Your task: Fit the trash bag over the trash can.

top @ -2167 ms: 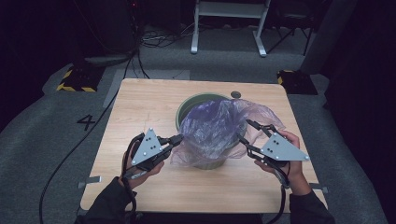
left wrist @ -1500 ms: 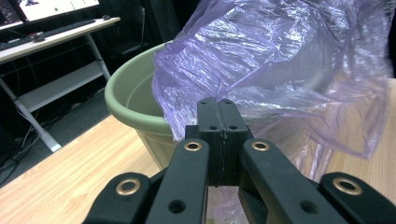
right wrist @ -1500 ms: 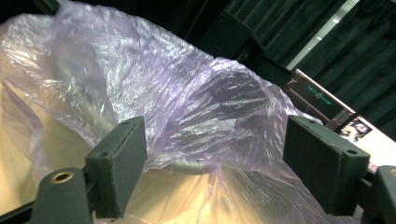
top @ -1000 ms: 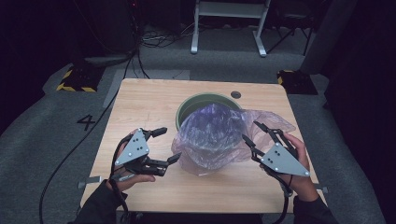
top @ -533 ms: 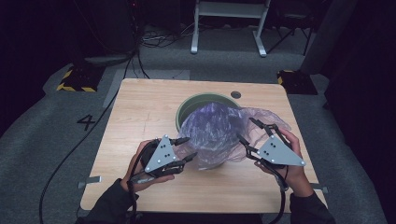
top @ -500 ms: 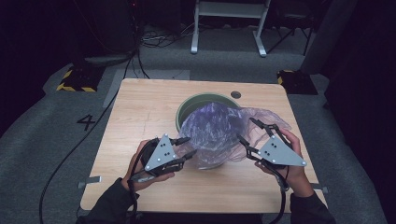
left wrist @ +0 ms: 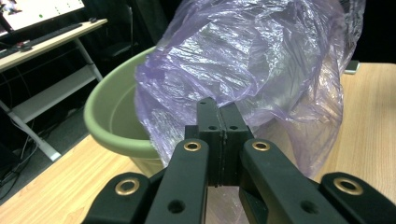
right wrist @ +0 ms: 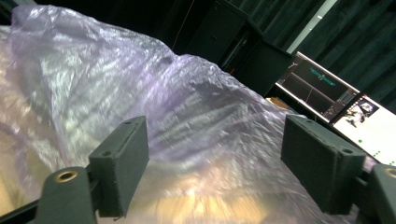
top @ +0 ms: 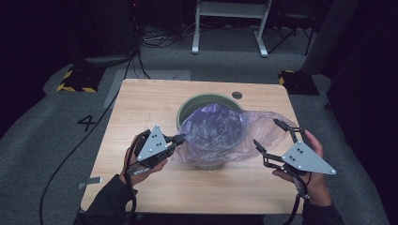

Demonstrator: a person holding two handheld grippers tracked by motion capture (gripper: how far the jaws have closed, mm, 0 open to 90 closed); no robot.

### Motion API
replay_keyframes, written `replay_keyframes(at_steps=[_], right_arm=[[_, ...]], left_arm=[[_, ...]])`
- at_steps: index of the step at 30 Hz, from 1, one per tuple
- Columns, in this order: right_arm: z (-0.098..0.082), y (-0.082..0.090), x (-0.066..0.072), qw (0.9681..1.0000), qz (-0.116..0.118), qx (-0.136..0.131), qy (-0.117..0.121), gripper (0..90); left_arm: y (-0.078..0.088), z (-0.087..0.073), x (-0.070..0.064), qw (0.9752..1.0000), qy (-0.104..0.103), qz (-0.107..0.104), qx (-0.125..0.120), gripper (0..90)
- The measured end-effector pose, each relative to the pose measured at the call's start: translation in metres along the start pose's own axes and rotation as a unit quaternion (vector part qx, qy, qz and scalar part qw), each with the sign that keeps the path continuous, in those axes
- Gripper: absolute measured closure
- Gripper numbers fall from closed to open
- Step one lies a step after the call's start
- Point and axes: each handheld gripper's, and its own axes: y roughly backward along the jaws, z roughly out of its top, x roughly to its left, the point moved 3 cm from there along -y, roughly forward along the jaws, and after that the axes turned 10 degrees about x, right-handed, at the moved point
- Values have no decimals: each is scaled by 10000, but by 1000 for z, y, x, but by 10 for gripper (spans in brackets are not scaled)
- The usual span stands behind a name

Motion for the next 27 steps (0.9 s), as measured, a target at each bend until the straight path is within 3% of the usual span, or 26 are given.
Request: replay_keyframes(at_steps=[8, 18, 21, 24, 27], right_arm=[[-10, 10, -12, 9987, -510, 65, 61, 230], [-21, 1, -31, 9944, -993, 230, -260, 243], [-23, -10, -39, 9936, -969, 363, -448, 246], [-24, -26, -43, 9930, -948, 564, -429, 258], [-25, -40, -48, 9938, -656, 579, -688, 285]], left_arm=[[7, -5, 16, 9996, 226, 147, -75, 897], [3, -14, 41, 9980, 602, 206, -13, 897], [1, -15, 50, 9972, 731, 168, -4, 897], [-1, -16, 56, 9967, 781, 215, 24, 897], [-4, -17, 65, 9956, 903, 229, 49, 897]])
